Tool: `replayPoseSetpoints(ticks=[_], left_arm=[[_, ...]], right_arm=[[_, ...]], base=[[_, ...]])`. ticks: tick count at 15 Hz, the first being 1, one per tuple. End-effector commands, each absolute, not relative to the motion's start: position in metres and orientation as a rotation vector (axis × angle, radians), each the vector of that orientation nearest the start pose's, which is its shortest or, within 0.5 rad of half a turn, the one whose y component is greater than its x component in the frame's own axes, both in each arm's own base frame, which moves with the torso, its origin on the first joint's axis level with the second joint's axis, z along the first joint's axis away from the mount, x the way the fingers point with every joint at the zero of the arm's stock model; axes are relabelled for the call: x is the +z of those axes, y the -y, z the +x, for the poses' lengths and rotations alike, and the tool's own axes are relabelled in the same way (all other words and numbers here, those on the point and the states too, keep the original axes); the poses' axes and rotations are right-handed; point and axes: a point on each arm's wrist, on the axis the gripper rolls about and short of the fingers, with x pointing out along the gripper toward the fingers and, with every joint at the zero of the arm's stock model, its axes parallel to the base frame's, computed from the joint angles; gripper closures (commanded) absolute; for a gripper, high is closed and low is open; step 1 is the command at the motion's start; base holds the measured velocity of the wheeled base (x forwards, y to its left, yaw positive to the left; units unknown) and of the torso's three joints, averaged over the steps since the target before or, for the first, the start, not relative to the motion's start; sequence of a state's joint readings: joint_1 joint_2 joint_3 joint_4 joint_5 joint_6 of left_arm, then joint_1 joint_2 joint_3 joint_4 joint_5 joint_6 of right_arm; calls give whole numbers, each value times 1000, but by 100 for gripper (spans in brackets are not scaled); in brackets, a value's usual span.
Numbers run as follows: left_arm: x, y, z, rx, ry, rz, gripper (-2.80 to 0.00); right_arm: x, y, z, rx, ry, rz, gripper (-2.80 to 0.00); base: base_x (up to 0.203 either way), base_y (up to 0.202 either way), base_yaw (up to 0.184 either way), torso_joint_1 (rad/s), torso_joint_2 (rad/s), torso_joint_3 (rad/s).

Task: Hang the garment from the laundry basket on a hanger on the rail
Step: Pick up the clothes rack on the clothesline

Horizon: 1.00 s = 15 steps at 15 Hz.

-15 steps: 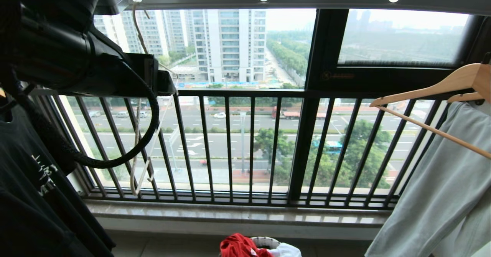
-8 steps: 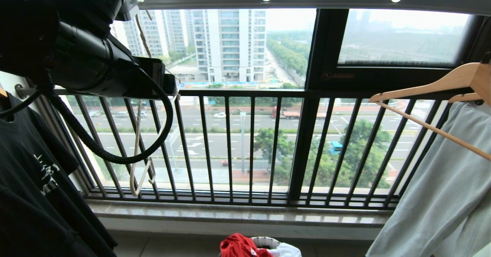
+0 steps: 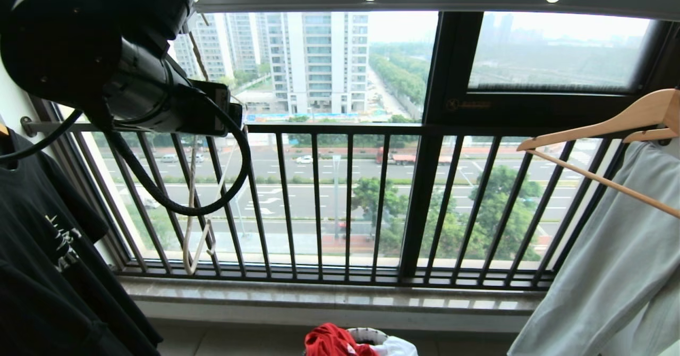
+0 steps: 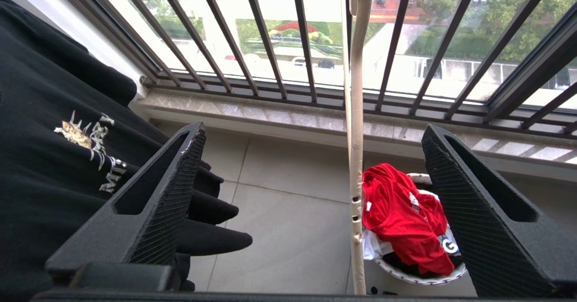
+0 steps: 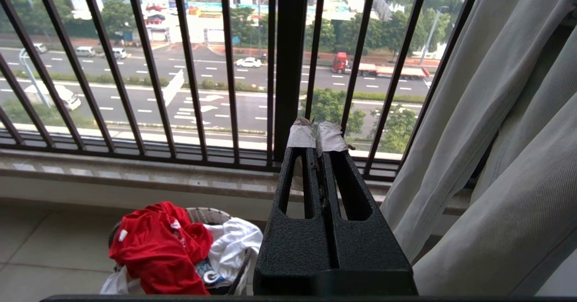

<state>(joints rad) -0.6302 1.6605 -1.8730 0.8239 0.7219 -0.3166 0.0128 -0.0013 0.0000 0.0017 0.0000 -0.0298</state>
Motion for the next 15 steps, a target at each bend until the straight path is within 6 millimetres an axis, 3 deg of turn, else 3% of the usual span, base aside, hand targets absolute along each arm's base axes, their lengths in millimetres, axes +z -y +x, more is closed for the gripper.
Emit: replayPoseSetpoints(ticks=[1,9,15], left_arm=[[350,145,224,168,-465,83,-280],[348,144,223,197,-461,3,-280],[334,139,216,231,-499,-26,-280]], right_arm=[[75,0,-23,12,-1,-31,0],[75,0,-23,14,-1,-31,0],[75,0,-23,12,-1,-31,0]], base=[[0,0,0,0,0,0],[0,0,0,0,0,0],[0,0,0,0,0,0]])
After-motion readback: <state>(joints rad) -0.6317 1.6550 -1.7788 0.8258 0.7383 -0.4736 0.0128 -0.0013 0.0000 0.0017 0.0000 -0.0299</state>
